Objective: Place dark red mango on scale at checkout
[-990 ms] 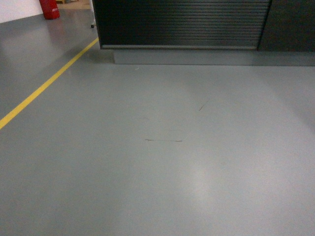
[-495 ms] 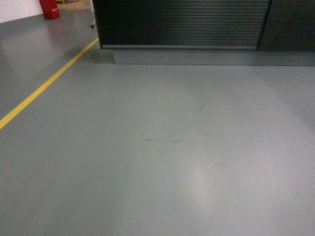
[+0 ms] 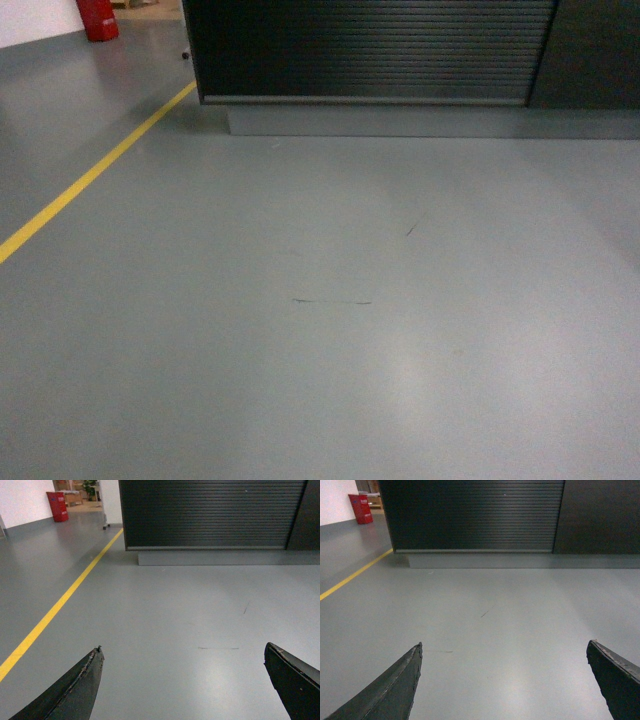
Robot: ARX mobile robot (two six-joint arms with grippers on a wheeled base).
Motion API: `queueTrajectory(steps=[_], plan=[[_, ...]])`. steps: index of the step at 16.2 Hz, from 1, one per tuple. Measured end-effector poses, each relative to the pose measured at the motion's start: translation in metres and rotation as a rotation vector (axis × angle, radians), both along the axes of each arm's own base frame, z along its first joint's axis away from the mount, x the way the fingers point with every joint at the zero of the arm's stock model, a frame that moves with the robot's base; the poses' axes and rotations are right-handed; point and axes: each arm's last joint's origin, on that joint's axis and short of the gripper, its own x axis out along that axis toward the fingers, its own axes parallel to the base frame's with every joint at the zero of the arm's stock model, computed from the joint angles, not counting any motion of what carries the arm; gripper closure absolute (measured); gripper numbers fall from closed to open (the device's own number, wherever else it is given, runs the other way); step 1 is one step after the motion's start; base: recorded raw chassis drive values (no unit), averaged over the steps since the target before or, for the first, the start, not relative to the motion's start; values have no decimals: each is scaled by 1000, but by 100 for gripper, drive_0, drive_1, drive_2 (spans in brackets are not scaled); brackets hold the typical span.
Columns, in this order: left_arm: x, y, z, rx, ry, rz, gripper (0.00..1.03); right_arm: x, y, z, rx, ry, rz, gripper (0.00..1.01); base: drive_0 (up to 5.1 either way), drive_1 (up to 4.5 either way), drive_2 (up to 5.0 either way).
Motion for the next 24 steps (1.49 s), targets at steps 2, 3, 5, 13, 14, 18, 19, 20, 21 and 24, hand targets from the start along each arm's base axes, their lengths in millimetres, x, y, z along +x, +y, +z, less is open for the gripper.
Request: queueTrajectory(steps=[2, 3, 5, 13, 14, 18, 19, 20, 21, 24], plan=[[0, 0, 0, 0, 1, 0, 5, 0, 0, 0, 0, 2, 0, 3, 0, 0, 0], [0, 0, 0, 0, 1, 0, 5, 0, 0, 0, 0, -3, 0, 3, 0, 0, 0], [0, 0, 0, 0, 1, 0, 5, 0, 0, 0, 0, 2, 0, 3, 0, 0, 0], [0, 0, 0, 0, -1, 0, 5, 0, 0, 0, 0, 1, 0, 3, 6, 168, -156], [0, 0, 0, 0, -2, 1, 5, 0, 0, 0, 0, -2, -2, 3, 16, 448, -415], [0, 0, 0, 0, -2, 0, 5, 0, 0, 0, 0, -1, 0, 3, 16, 448, -415], [0, 0, -1, 0, 5, 1, 5, 0, 0, 0, 0, 2, 0, 3, 16, 448, -415], [0, 0, 0, 0, -2, 0, 5, 0, 0, 0, 0, 0, 0, 3, 16, 448, -415], [0, 0, 0, 0, 0, 0, 5, 0, 0, 0, 0, 0, -1, 3, 16, 448, -415], [0, 0, 0, 0, 3, 0, 5, 0, 0, 0, 0, 0, 0, 3, 16, 448, -415]])
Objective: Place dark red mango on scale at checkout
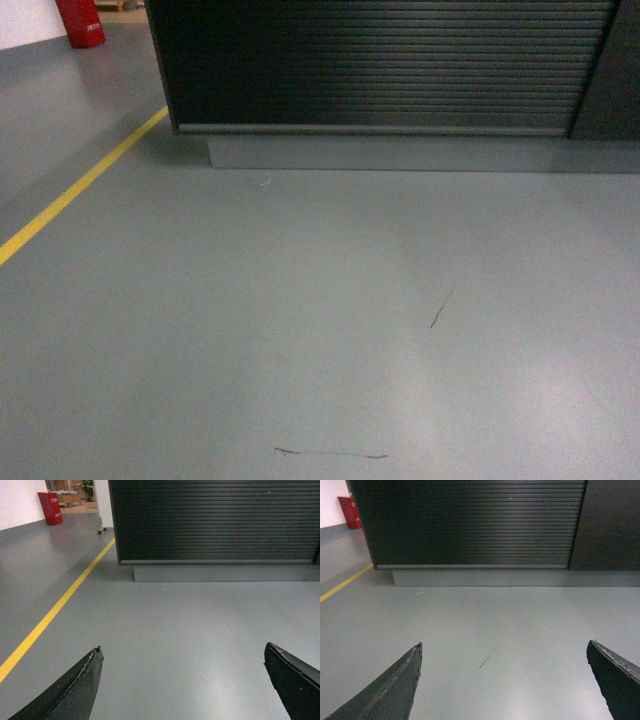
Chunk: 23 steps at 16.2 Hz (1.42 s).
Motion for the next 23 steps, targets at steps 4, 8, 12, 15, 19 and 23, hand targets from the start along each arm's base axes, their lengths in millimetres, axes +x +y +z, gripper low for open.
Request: queueTrajectory(steps=[4, 8, 12, 15, 19, 23], plan=[[0, 0, 0, 0, -2, 0, 5, 0, 0, 0, 0, 4, 0, 3, 16, 448, -415], [0, 0, 0, 0, 3, 2, 5, 0, 0, 0, 0, -2, 1, 3, 16, 448, -415], [0, 0, 0, 0, -1, -1, 5, 0, 0, 0, 0, 4, 0, 3, 8, 439, -424], [0, 0, 0, 0, 0, -1, 5, 0, 0, 0, 0, 2, 0, 3, -1, 431, -433], [0, 0, 0, 0, -3, 0, 5, 0, 0, 0, 0, 0, 0, 3, -1, 431, -433], [0, 0, 0, 0, -3, 0, 5, 0, 0, 0, 0, 0, -1, 3, -1, 431, -433]])
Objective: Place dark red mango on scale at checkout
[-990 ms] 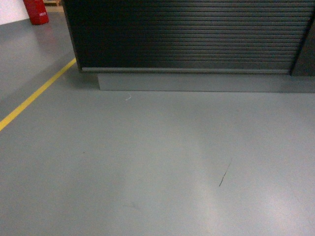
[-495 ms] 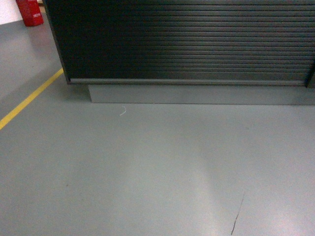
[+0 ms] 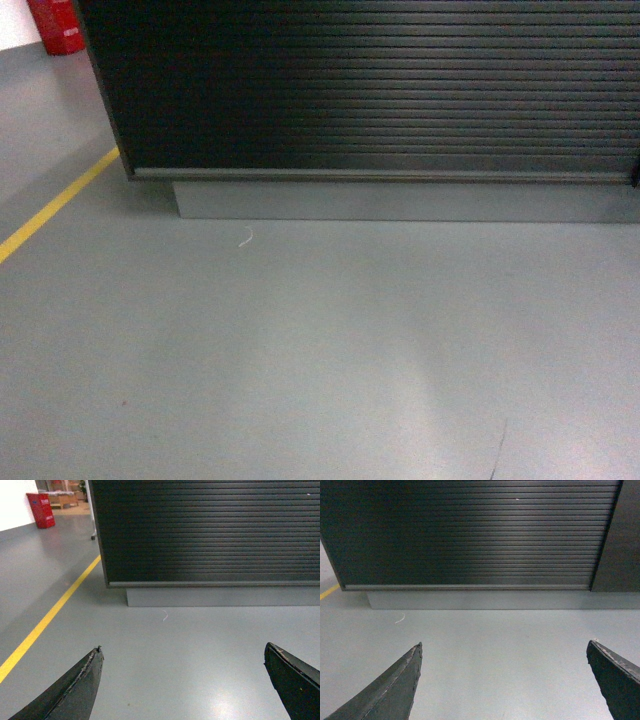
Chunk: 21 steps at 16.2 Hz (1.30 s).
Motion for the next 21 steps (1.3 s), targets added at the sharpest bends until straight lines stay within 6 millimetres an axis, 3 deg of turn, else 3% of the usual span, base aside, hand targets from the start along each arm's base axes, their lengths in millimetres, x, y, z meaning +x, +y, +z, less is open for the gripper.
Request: queueTrajectory(steps=[21], plan=[[0, 0, 0, 0, 0, -1, 5, 0, 0, 0, 0, 0, 1, 3, 0, 432, -432]])
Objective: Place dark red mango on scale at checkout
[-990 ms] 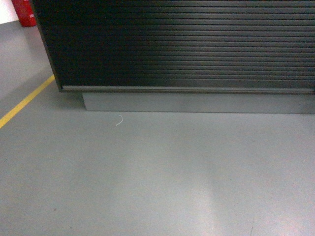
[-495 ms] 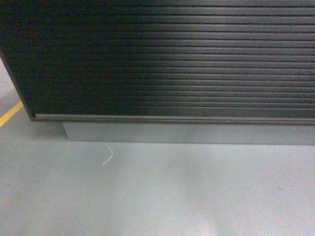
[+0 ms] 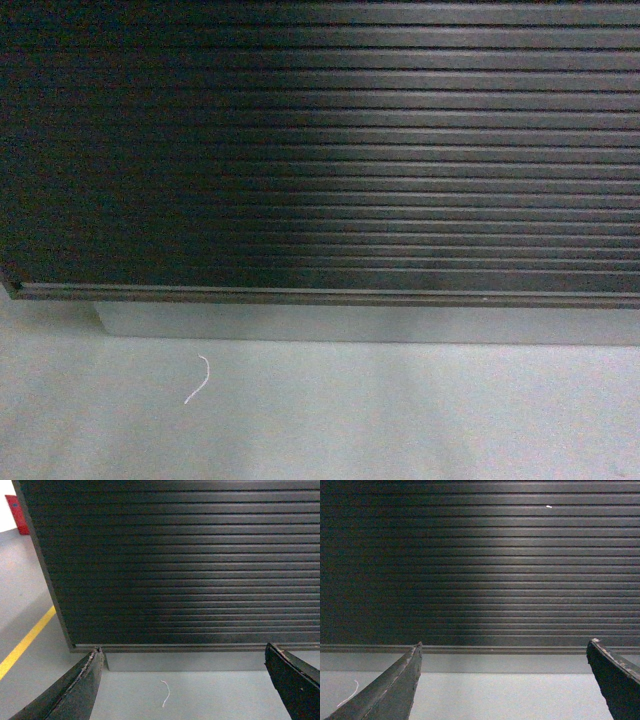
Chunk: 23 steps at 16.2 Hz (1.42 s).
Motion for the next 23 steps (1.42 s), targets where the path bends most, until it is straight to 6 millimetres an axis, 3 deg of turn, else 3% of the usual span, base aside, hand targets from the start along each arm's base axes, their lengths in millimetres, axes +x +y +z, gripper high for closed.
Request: queueTrajectory(steps=[7, 23], plan=[[0, 0, 0, 0, 0, 1, 5, 0, 0, 0, 0, 1, 0, 3, -3, 429, -435], [0, 0, 0, 0, 1, 1, 5, 0, 0, 0, 0, 1, 0, 3, 0, 0, 0]])
